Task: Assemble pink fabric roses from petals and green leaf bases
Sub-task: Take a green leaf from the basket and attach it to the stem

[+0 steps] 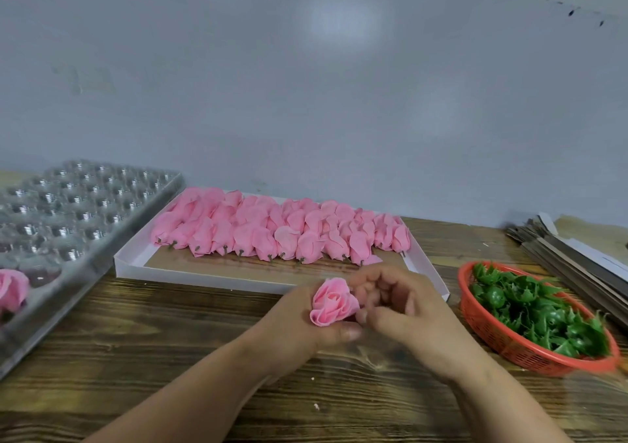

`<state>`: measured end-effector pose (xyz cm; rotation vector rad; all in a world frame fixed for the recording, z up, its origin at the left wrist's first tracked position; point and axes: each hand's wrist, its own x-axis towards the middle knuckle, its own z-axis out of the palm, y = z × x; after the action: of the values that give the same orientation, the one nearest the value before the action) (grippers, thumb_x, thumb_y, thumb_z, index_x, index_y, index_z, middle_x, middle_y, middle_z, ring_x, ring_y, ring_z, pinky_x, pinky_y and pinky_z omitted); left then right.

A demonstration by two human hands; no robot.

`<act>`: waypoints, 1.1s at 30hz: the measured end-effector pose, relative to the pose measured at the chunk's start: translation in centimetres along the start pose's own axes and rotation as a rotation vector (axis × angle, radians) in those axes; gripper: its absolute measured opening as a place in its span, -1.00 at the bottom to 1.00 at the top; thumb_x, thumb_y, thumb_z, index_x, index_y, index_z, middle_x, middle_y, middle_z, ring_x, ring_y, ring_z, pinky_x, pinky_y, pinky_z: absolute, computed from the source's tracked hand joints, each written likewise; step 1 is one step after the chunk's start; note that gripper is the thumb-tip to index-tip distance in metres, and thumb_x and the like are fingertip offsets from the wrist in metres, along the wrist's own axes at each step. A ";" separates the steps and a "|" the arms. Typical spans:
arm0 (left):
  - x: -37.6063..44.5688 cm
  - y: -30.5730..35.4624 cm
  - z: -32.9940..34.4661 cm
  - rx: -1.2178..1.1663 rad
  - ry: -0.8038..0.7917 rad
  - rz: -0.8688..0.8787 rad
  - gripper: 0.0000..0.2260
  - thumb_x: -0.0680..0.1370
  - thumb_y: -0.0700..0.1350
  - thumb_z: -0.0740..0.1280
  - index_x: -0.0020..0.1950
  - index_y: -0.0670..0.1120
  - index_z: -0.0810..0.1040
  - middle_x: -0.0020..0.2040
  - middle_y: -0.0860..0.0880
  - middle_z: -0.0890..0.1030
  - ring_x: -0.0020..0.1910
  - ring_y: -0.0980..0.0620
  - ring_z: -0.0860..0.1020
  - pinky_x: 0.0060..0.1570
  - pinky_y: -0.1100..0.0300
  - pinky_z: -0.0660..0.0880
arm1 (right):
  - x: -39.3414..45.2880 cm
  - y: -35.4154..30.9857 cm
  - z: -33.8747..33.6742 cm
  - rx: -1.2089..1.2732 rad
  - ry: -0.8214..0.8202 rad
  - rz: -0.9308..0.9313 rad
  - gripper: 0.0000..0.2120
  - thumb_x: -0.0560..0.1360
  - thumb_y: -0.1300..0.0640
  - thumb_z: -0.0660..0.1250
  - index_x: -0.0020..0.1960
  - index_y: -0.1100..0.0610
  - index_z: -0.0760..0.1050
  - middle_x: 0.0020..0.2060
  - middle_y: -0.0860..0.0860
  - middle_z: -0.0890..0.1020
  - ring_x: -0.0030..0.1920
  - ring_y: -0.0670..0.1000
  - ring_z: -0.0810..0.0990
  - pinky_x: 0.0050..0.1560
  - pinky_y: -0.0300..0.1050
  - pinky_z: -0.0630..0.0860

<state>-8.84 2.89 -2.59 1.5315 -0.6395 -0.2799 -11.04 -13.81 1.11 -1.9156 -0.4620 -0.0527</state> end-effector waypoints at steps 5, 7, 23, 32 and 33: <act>0.1 -0.4 -0.1 0.028 0.017 0.010 -0.71 0.49 -0.29 0.40 -0.03 0.13 0.64 -0.03 0.09 0.69 0.02 0.16 0.63 -0.02 0.35 0.51 | 0.2 0.6 0.3 0.036 0.128 0.006 -0.90 0.29 0.18 0.34 -0.23 0.10 0.62 -0.38 0.06 0.57 -0.33 -0.02 0.48 -0.27 -0.18 0.45; 0.2 -0.5 -0.1 0.054 0.001 0.000 -0.72 0.47 -0.30 0.42 0.02 0.08 0.63 -0.03 0.08 0.68 0.01 0.15 0.63 -0.02 0.32 0.51 | 0.2 0.5 0.4 0.030 0.154 -0.011 -0.86 0.30 0.16 0.35 -0.17 0.05 0.63 -0.30 0.12 0.61 -0.25 0.02 0.54 -0.16 -0.05 0.51; 0.3 -1.3 1.9 0.215 -0.132 0.005 -0.63 0.41 -0.30 0.49 0.18 -0.14 0.52 0.05 0.00 0.63 0.11 0.12 0.60 0.16 0.21 0.50 | 0.0 -0.6 2.1 -0.041 0.033 -0.008 -0.84 0.39 0.42 0.39 -0.29 0.21 0.61 -0.23 0.00 0.61 -0.17 -0.11 0.57 -0.11 -0.29 0.45; 0.6 -1.2 1.3 0.256 0.277 -0.101 -0.78 0.40 -0.12 0.52 0.00 -0.03 0.61 -0.12 -0.01 0.66 -0.13 0.12 0.60 -0.09 0.23 0.54 | -0.4 -1.1 0.9 -0.010 0.286 -0.181 -0.86 0.28 0.07 0.39 -0.40 0.11 0.56 -0.09 -0.03 0.63 0.06 -0.04 0.56 0.08 -0.12 0.45; 0.7 -1.2 1.3 0.240 0.316 -0.096 -0.79 0.38 -0.14 0.53 -0.04 -0.01 0.61 -0.15 0.03 0.67 -0.17 0.18 0.60 -0.16 0.30 0.52 | -0.5 -1.3 1.2 -0.053 0.244 -0.203 -0.83 0.24 -0.02 0.37 -0.40 0.08 0.56 -0.07 -0.07 0.61 0.05 -0.09 0.55 0.05 -0.24 0.43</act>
<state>-8.68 1.34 -3.72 1.7933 -0.3592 -0.0297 -12.18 -12.47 1.66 -1.8782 -0.4910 -0.4295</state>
